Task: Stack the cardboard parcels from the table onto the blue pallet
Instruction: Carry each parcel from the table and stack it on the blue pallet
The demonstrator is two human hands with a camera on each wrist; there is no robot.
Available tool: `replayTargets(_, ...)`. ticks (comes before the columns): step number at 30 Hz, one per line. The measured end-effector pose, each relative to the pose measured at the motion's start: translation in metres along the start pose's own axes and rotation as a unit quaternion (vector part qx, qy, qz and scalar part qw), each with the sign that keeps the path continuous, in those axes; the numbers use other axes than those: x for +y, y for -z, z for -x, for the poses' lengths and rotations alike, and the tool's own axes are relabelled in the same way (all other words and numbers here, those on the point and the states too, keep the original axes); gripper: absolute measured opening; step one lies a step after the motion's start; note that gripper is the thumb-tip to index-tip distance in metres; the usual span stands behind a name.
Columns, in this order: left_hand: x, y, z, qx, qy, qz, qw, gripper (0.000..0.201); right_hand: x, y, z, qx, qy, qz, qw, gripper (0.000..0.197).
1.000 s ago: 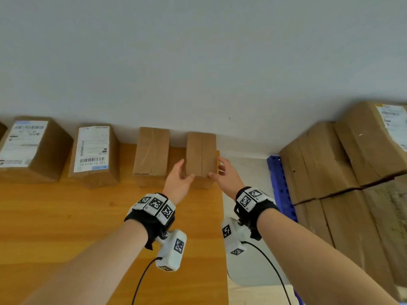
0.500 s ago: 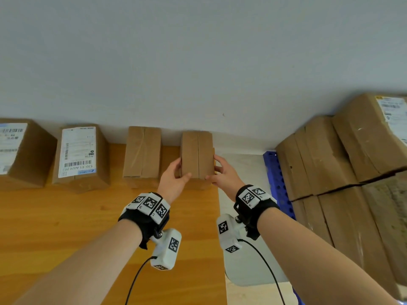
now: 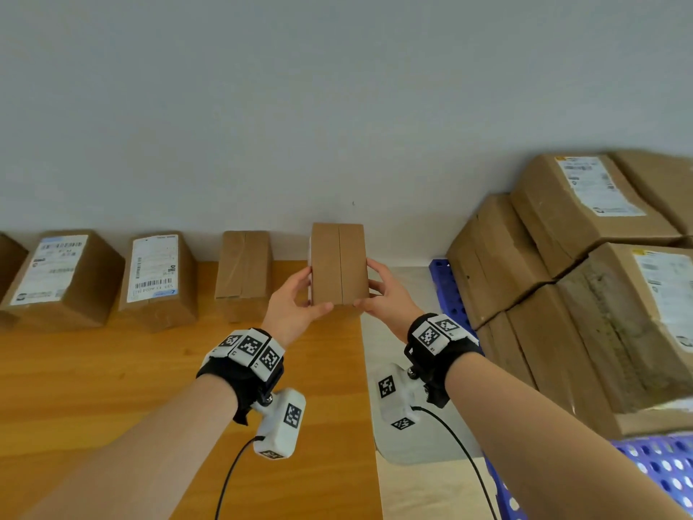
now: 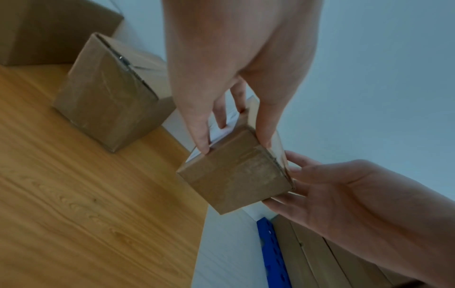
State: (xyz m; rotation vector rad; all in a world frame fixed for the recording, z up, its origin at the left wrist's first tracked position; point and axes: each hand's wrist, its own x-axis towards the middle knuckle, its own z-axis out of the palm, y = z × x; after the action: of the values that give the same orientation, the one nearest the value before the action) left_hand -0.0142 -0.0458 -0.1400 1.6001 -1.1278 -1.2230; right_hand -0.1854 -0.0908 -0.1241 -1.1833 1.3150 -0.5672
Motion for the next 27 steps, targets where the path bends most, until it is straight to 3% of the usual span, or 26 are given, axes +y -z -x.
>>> replayTargets(17,0.102,-0.071,0.186,0.056,-0.126,-0.06,0.989,0.076,-0.004,0.075,0.187,-0.011,0.17,-0.003,0.985,0.082)
replayTargets(27,0.163,-0.157,0.306,0.057,-0.176,-0.071,0.98,0.077,0.004,0.159,0.325,0.01,0.218,-0.034,0.975,0.08)
